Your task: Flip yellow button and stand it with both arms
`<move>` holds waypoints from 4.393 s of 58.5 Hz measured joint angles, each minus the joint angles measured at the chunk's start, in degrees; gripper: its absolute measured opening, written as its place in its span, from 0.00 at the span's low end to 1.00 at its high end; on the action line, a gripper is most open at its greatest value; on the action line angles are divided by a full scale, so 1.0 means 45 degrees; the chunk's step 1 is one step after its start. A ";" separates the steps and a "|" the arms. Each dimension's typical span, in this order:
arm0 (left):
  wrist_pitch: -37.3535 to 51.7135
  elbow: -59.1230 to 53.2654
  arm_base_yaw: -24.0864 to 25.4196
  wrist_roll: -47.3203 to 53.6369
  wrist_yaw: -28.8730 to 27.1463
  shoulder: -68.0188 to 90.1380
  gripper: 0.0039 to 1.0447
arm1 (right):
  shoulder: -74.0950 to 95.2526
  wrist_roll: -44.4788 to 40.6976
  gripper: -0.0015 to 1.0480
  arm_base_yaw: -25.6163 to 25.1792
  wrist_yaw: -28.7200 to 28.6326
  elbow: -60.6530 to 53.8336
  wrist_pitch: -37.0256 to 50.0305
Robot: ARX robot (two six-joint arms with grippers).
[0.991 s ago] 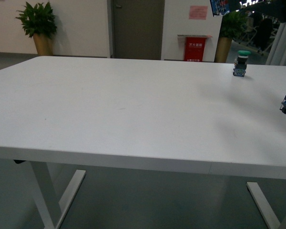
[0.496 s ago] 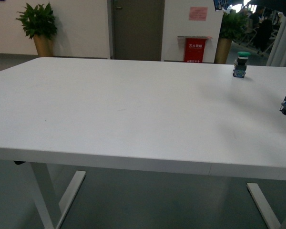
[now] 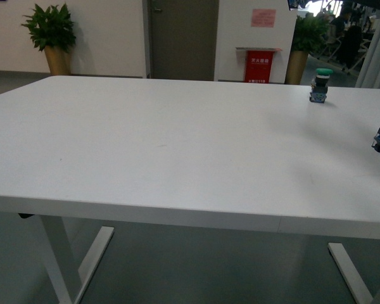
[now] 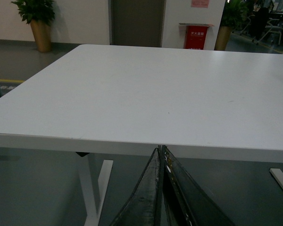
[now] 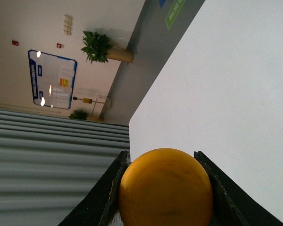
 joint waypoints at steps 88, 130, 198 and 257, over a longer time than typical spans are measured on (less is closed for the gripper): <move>-0.2516 0.0005 0.0000 -0.0029 0.0005 -0.2433 0.94 | 1.0904 -1.5324 0.34 -0.0874 0.6013 1.7733 -1.2157; -0.2516 0.0005 0.0000 -0.0034 0.0005 -0.2433 0.94 | 1.3289 -1.3168 0.34 -0.1530 0.6203 2.0181 -1.4280; -0.2516 0.0005 0.0000 -0.0034 0.0005 -0.2433 0.94 | 1.4226 -1.3367 0.34 -0.1564 0.6339 2.0181 -1.3386; -0.2516 0.0005 0.0000 -0.0029 0.0005 -0.2433 0.94 | 1.4086 -1.4154 0.97 -0.1457 0.5833 2.0070 -1.1754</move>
